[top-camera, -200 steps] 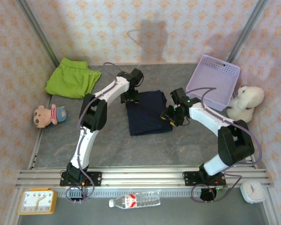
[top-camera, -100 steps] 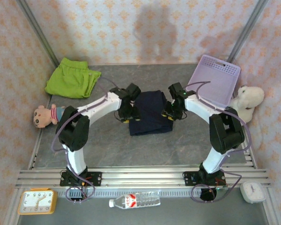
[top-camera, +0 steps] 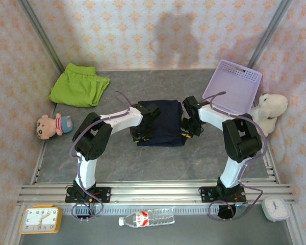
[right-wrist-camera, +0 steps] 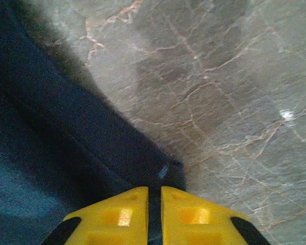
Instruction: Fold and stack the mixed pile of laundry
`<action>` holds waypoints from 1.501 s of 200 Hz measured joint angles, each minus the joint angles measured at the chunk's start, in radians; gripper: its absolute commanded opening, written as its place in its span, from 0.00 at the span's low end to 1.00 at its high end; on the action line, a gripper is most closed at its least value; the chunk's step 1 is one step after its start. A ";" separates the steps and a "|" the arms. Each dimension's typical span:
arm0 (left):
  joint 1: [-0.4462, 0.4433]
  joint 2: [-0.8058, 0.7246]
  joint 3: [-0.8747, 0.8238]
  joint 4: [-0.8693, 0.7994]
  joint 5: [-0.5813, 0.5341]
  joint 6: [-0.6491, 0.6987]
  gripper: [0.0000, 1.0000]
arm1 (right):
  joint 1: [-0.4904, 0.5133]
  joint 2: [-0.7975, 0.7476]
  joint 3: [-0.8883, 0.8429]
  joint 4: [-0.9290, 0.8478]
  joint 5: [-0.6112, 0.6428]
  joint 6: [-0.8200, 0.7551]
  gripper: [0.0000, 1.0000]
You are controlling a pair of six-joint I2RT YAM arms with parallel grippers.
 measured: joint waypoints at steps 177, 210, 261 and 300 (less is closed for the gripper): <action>0.035 0.079 0.109 -0.080 -0.086 0.142 0.44 | -0.057 0.399 0.551 0.056 -0.097 -0.002 0.06; 0.044 0.079 0.109 -0.078 -0.071 0.137 0.44 | -0.073 0.329 0.504 0.024 -0.094 0.003 0.07; 0.047 0.079 0.109 -0.074 -0.063 0.118 0.44 | -0.116 0.253 0.389 0.007 -0.090 0.047 0.08; 0.048 0.079 0.118 -0.084 -0.052 0.103 0.48 | -0.129 0.299 0.377 0.045 -0.124 0.082 0.28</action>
